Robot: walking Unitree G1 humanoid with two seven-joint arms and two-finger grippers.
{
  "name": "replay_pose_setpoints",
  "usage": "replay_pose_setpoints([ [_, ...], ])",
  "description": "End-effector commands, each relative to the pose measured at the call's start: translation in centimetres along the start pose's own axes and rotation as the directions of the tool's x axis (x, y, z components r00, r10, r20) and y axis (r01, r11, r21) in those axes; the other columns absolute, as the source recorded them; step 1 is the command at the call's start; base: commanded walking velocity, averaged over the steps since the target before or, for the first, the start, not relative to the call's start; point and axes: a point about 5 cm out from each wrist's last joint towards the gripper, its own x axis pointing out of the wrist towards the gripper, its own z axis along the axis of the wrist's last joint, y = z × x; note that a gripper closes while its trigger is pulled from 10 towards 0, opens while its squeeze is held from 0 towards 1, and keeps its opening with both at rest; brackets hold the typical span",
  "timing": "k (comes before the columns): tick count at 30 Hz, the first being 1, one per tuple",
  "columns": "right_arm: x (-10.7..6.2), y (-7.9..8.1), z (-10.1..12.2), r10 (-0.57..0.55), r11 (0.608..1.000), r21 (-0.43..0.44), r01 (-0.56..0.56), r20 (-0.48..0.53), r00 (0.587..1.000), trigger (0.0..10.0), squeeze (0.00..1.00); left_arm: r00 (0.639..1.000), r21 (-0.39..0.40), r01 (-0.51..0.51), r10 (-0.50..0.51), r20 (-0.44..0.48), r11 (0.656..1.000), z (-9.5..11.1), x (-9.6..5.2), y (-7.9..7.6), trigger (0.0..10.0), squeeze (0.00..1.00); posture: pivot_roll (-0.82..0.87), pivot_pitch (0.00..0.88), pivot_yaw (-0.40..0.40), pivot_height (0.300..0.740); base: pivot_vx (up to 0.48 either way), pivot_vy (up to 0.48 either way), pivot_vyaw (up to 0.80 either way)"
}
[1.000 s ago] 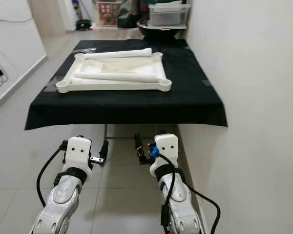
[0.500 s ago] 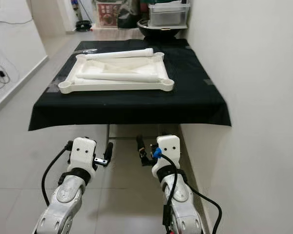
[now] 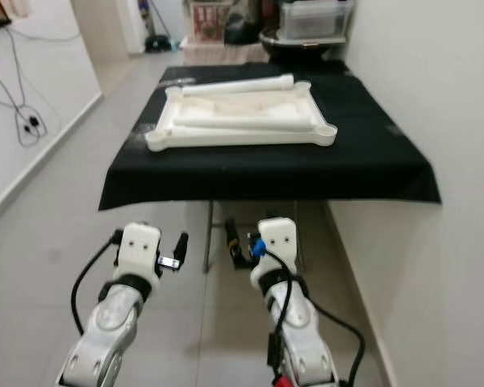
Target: Building children table
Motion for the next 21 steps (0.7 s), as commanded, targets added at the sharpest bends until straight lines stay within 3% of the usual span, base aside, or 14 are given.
replay_pose_setpoints([
  [1,-0.2,-0.14,-0.24,-0.012,1.0,0.001,0.012,-0.007,1.0,10.0,0.0,1.0,0.014,-0.008,0.007,0.016,1.0,0.34,0.0,0.02,10.0,0.0,0.02,0.0,-0.036,0.74,0.0,0.0,0.0],
  [7,-0.34,-0.02,-0.37,-0.004,1.0,0.007,0.004,-0.006,1.0,10.0,0.0,1.0,0.014,-0.008,0.008,0.025,1.0,0.51,-0.06,-0.01,10.0,0.0,0.02,0.0,-0.031,0.74,0.0,0.0,0.0],
  [10,-0.37,0.13,-0.47,0.003,1.0,0.002,-0.003,-0.01,1.0,10.0,0.0,1.0,0.01,-0.01,0.01,0.023,1.0,0.42,-0.11,-0.07,10.0,0.0,0.02,0.0,-0.029,0.74,0.0,0.0,-0.8],
  [17,-0.29,0.11,-0.25,0.0,1.0,-0.019,0.001,0.005,1.0,10.0,0.0,0.999,0.012,0.011,-0.011,0.034,1.0,0.62,-0.06,-0.14,10.0,0.0,0.02,0.0,-0.03,0.74,0.0,0.0,0.0],
  [21,0.05,-0.19,-0.21,-0.027,0.999,-0.027,0.028,0.013,1.0,10.0,0.0,0.998,0.014,0.008,-0.009,0.055,1.0,1.07,0.23,0.37,10.0,0.0,0.03,0.0,-0.03,0.74,0.302,0.0,0.0],
])
